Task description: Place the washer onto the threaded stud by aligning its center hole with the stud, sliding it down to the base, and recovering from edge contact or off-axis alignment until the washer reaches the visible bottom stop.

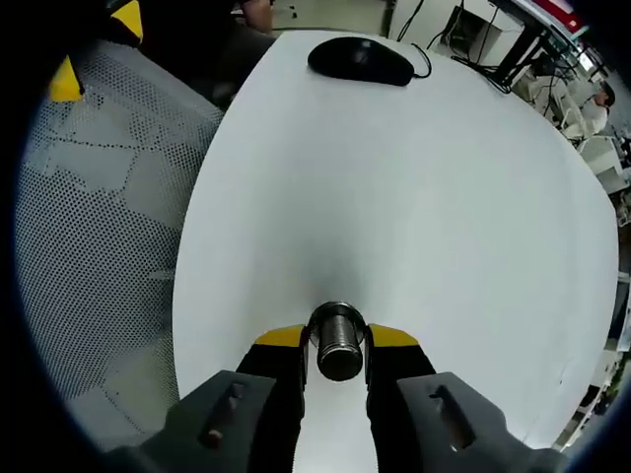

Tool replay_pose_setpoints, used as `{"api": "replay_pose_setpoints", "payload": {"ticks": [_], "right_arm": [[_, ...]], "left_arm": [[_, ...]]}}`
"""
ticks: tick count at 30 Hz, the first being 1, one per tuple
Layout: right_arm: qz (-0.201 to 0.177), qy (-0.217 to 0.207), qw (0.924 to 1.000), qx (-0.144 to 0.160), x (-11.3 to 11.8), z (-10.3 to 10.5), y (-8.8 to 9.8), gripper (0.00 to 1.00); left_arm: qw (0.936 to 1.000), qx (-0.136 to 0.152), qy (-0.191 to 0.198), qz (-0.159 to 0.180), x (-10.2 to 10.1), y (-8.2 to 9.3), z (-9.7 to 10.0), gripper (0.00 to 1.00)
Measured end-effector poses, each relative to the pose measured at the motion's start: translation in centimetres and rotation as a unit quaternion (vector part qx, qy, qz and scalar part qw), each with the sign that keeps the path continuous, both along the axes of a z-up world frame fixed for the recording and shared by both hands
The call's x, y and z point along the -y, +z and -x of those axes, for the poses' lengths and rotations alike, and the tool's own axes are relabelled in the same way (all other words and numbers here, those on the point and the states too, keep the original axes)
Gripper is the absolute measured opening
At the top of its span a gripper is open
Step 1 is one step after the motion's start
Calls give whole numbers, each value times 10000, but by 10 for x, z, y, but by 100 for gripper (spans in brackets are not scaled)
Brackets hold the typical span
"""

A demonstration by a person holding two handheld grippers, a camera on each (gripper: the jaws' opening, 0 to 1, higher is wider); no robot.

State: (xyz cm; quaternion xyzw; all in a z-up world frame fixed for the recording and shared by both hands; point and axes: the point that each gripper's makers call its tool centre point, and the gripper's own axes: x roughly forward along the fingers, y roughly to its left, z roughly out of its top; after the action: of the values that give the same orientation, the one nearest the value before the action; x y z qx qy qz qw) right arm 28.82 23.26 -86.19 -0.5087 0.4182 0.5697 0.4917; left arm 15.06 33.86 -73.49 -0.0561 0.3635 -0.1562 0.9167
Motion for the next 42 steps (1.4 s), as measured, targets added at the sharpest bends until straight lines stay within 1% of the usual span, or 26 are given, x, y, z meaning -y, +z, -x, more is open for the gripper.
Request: {"api": "replay_pose_setpoints", "payload": {"ticks": [2,6,8,11,12,13,15,17,19,20,22,24,25,27,28,30,32,33,34,35,37,38,39,40,42], "right_arm": [[0,-2,10000,-9,-2,0,2,23],[-42,-80,10000,-43,-5,0,2,23],[-50,-74,10000,-36,-6,0,2,23],[-41,181,9998,-64,-4,4,3,24],[-18,208,9998,-60,-4,5,3,24],[-16,228,9997,6,-3,4,4,26],[-70,233,9997,46,-3,3,6,34],[-182,131,9997,49,-6,2,12,37],[-351,59,9993,122,-6,2,22,40],[-467,41,9988,119,-6,3,33,41],[-766,-147,9969,127,-11,4,45,42],[-1187,-402,9921,45,-13,8,66,42],[-1263,-454,9910,38,-14,8,69,42],[-1694,-691,9831,24,-17,14,90,43],[-1951,-891,9767,-62,-18,17,102,43],[-2304,-1108,9666,-191,-18,23,119,44],[-2648,-1382,9539,-297,-16,28,136,45],[-2861,-1507,9454,-403,-15,33,147,45],[-3001,-1643,9384,-489,-12,33,153,46],[-3232,-1850,9262,-588,-10,34,164,46],[-3508,-2091,9104,-669,-5,35,178,46],[-3689,-2294,8972,-792,0,39,187,46],[-3811,-2406,8885,-862,4,41,193,47],[-3979,-2571,8756,-940,10,42,201,47],[-4241,-2787,8550,-1072,18,47,211,47]], "left_arm": [[9999,-52,-146,-70,3,-2,2,24],[10000,-40,-60,-28,1,-1,1,24],[10000,-50,-76,-38,1,-1,1,24],[10000,-64,-66,-35,2,-1,1,24],[10000,-59,-50,-25,1,-1,1,24],[10000,-55,-50,-23,1,-1,1,24],[9999,-62,-73,-39,1,-1,2,24],[10000,-63,-68,-35,1,-1,1,24],[9999,-72,-84,-39,1,-2,1,24],[9999,-76,-86,-37,1,-2,1,24],[9999,-93,-79,-32,1,-3,1,24],[9999,-115,-87,-35,2,-3,2,24],[9999,-115,-85,-34,2,-2,2,24],[9999,-109,-69,-23,2,-3,1,24],[9999,-103,-62,-16,1,-3,0,24],[9999,-98,-60,-15,1,-3,1,24],[9999,-97,-58,-17,1,-3,0,24],[9999,-94,-58,-14,1,-3,0,24],[9999,-91,-60,-14,1,-2,1,24],[9999,-93,-63,-14,1,-2,1,24],[9999,-88,-64,-10,2,-2,1,24],[9999,-82,-62,-7,2,-1,1,24],[9999,-78,-63,-4,2,-2,1,24],[10000,-76,-63,-2,1,-2,1,24],[9999,-78,-64,3,1,-2,0,24]]}}
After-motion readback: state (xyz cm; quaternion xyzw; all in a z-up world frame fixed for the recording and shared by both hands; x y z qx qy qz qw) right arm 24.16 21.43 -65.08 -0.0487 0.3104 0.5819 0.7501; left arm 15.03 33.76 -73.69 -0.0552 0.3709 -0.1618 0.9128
